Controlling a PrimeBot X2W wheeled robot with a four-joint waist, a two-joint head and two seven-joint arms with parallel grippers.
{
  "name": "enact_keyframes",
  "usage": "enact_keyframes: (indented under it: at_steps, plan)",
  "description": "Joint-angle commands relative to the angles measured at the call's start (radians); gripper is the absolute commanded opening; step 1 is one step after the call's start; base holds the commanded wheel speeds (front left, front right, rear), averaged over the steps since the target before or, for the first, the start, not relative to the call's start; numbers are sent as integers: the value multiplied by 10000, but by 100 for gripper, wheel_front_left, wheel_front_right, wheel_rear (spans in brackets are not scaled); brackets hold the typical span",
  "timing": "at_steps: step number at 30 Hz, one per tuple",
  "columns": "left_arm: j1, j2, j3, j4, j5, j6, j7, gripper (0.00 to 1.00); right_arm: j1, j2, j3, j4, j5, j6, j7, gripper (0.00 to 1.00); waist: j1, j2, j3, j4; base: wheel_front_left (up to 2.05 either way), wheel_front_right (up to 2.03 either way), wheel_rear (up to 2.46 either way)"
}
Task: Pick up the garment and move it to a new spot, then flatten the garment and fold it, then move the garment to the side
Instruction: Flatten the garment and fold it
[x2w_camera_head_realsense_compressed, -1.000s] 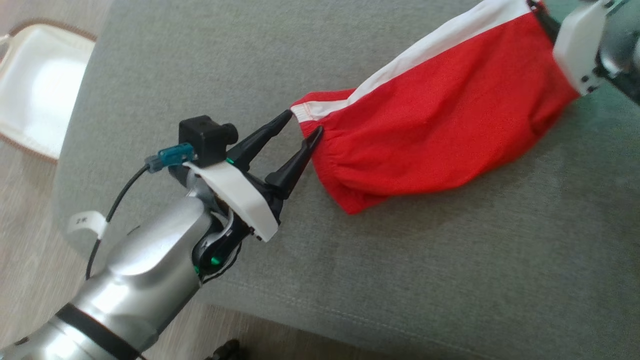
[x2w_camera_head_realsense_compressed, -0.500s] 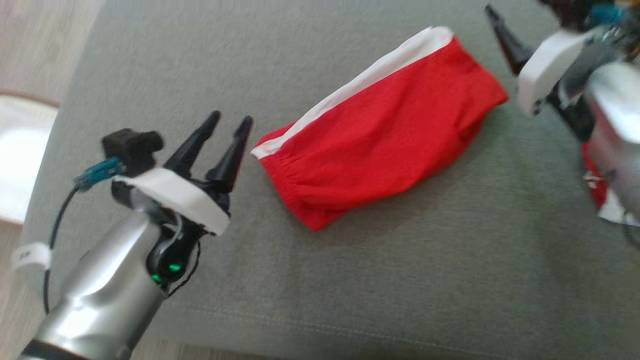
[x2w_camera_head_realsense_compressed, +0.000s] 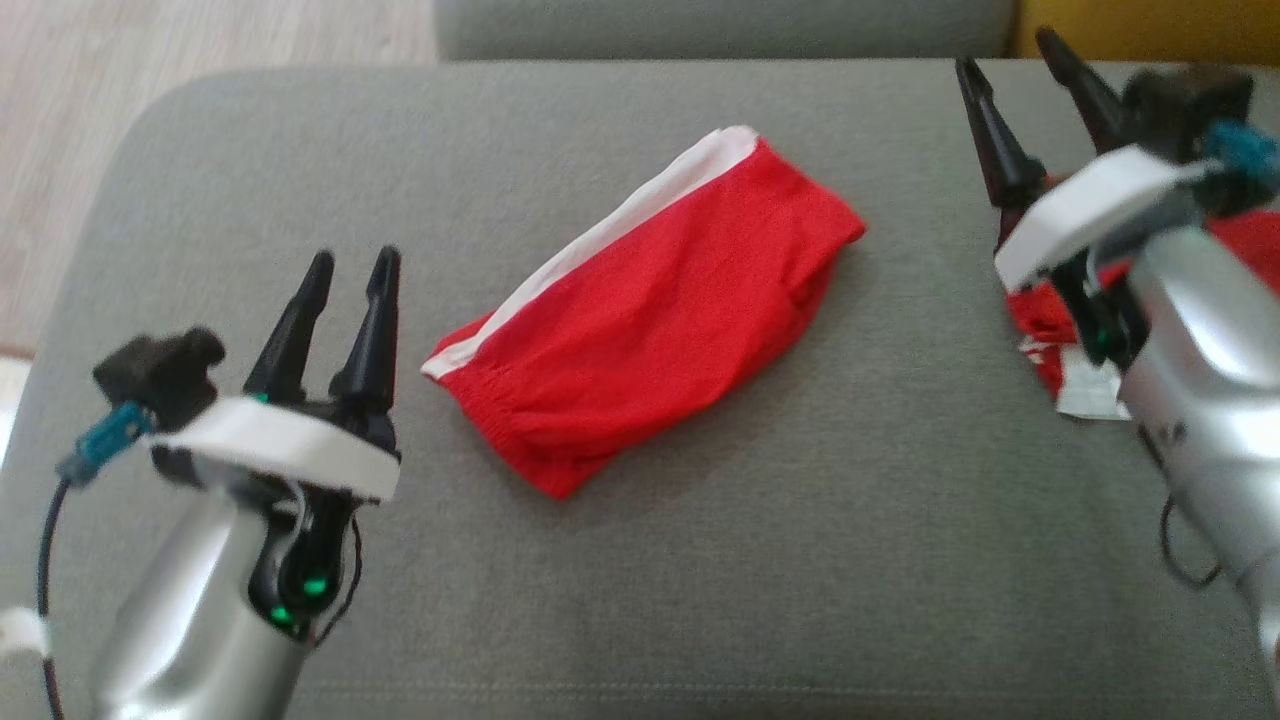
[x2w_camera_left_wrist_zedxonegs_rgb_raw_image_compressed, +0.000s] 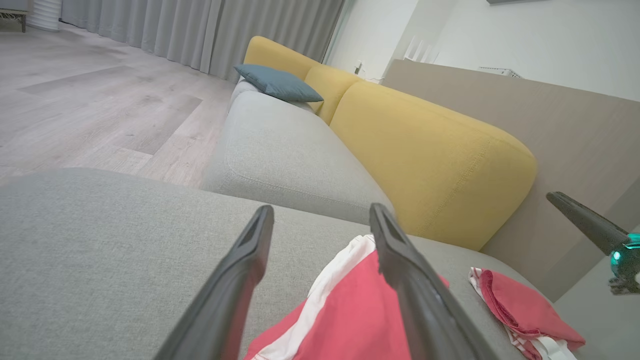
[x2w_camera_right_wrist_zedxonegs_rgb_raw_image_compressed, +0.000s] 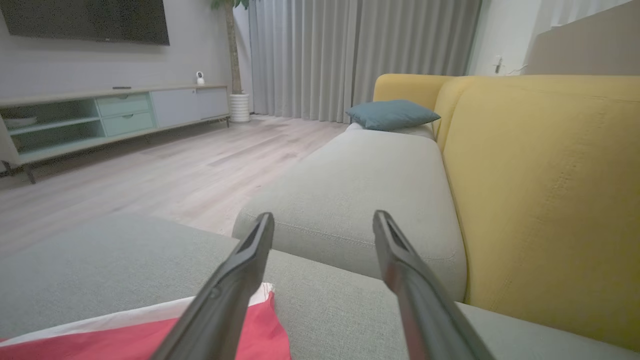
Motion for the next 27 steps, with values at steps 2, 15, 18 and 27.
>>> enact_keyframes:
  at_steps: [2,15,18,27]
  plan:
    - [234,-66,900,-378,420,41,-91,100,1029,262,-1028,-962,-455,-9,-107,100,0,-1,-504,-445,0,0,0]
    - [2348,-1601,2852,-834,2725,-317,-91,100,5509,2059,-4794,-3576,-3171,-9,-109,100,0,-1,-1167,-1214,0,0,0]
    - [2678,-1919,3236,-912,3241,-480,-91,100,6161,2444,-5224,-3982,-3610,-9,-91,100,0,-1,-1179,-1305,0,0,0]
    - [2784,-2362,3518,-722,3905,-860,-91,100,6858,2884,-5915,-5064,-4141,-9,598,100,0,-1,-951,-1041,0,0,0]
